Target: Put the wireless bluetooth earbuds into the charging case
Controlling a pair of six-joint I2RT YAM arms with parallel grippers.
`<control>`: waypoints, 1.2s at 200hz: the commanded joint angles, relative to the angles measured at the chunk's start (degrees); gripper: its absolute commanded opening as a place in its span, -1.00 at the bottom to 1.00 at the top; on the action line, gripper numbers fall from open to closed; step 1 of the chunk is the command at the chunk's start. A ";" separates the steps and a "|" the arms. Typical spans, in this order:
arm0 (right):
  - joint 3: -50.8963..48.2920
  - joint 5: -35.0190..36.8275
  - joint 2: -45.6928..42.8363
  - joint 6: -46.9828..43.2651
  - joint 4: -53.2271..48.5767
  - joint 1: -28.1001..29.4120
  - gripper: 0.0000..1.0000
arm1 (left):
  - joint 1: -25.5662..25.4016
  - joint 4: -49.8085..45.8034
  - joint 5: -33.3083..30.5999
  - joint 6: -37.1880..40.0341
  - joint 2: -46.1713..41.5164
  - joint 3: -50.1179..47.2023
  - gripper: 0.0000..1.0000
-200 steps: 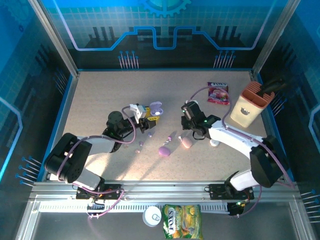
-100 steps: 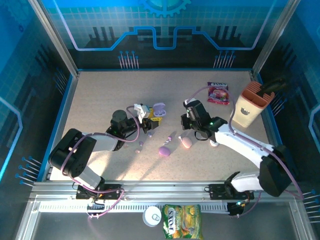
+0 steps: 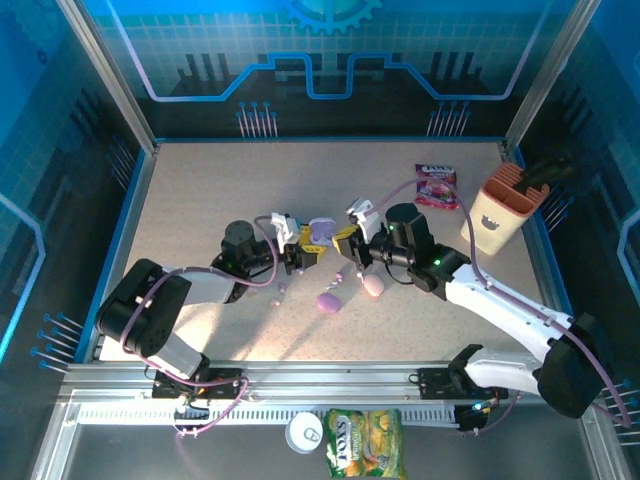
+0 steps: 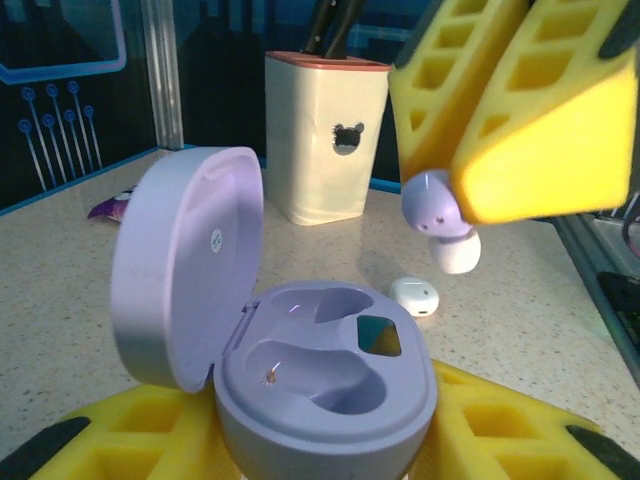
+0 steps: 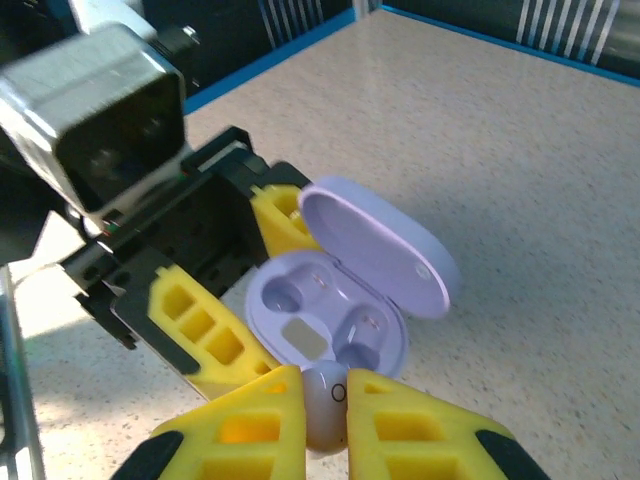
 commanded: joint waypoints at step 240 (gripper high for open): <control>-6.90 -3.74 -5.27 4.26 10.27 -2.00 0.11 | 1.18 0.84 3.25 0.83 -5.12 -2.80 -0.18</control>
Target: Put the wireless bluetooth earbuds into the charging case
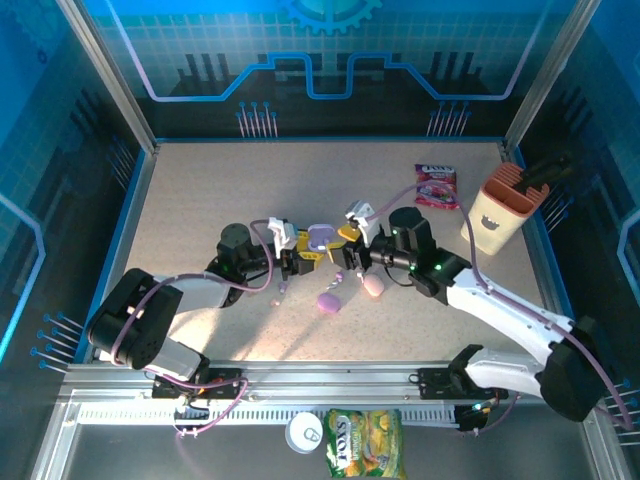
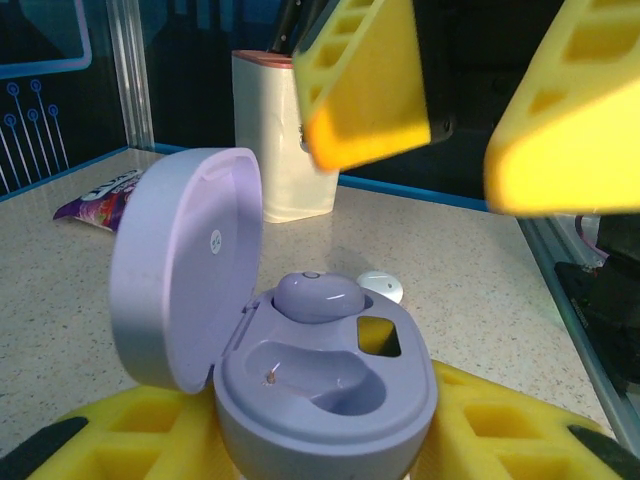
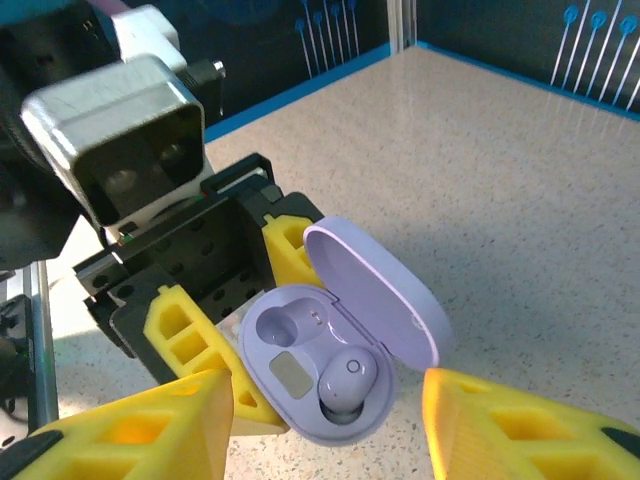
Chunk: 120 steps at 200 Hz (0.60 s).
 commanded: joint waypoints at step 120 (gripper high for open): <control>4.45 3.74 19.37 18.90 -3.27 -3.53 0.13 | 12.01 11.59 -1.50 -5.93 -6.48 -5.05 -0.18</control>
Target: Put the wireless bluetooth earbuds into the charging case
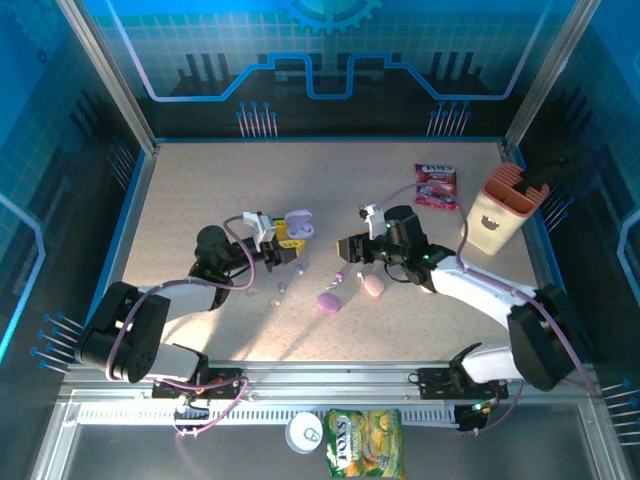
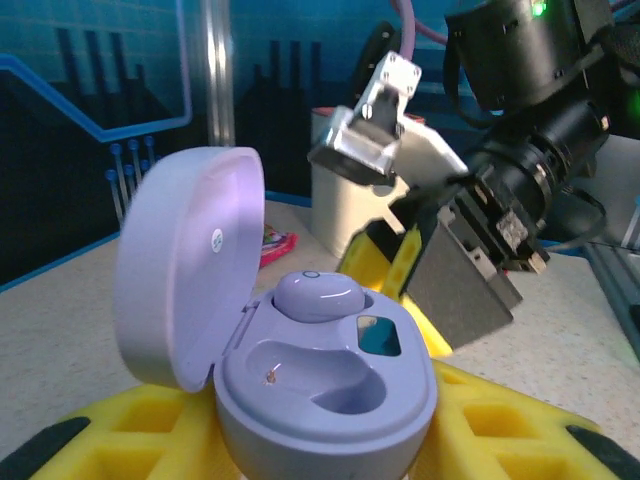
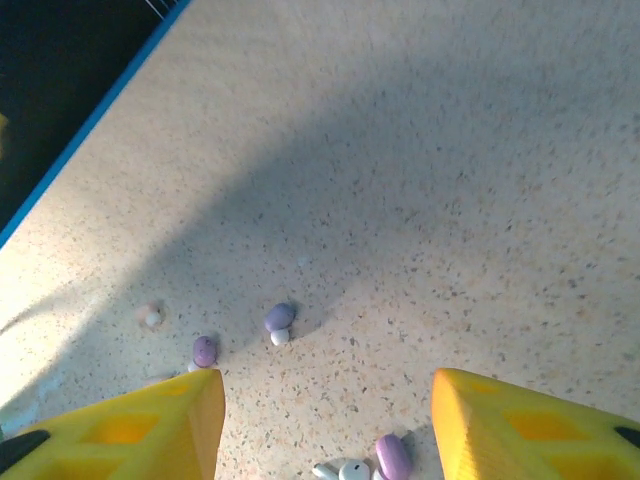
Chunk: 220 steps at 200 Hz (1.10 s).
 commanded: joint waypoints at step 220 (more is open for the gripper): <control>36.62 11.50 39.36 -15.34 -29.05 17.69 -0.30 | 14.42 -5.13 -4.90 -3.18 -11.09 -0.83 -0.18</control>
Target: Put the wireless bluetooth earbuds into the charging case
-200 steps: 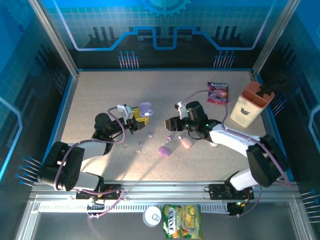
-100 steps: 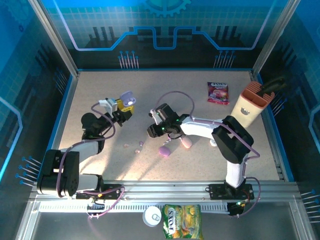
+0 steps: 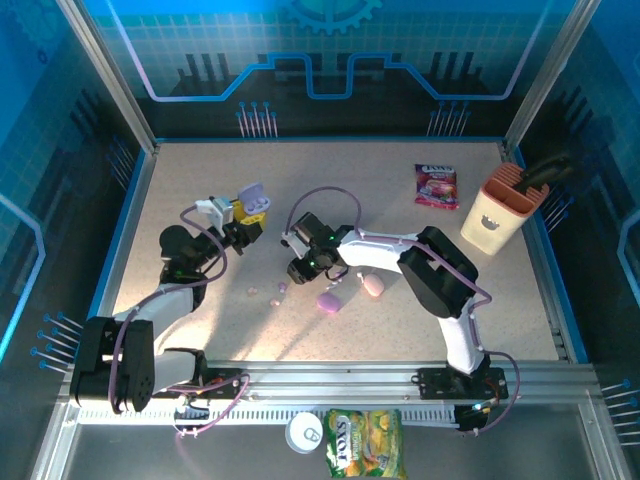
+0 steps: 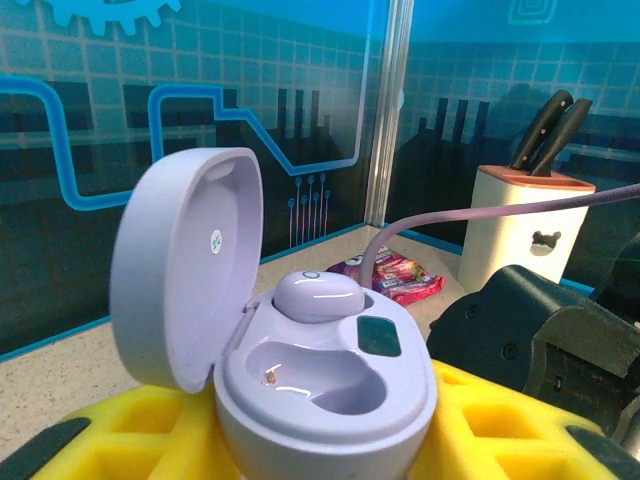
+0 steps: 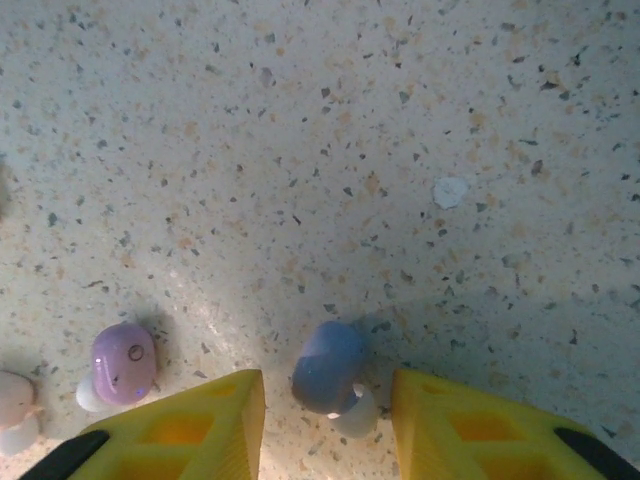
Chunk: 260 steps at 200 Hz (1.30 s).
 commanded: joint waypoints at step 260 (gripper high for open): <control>-1.93 -7.90 -3.03 -13.87 -15.11 -16.48 -0.48 | 0.41 -0.41 1.16 0.51 -0.37 0.83 -0.19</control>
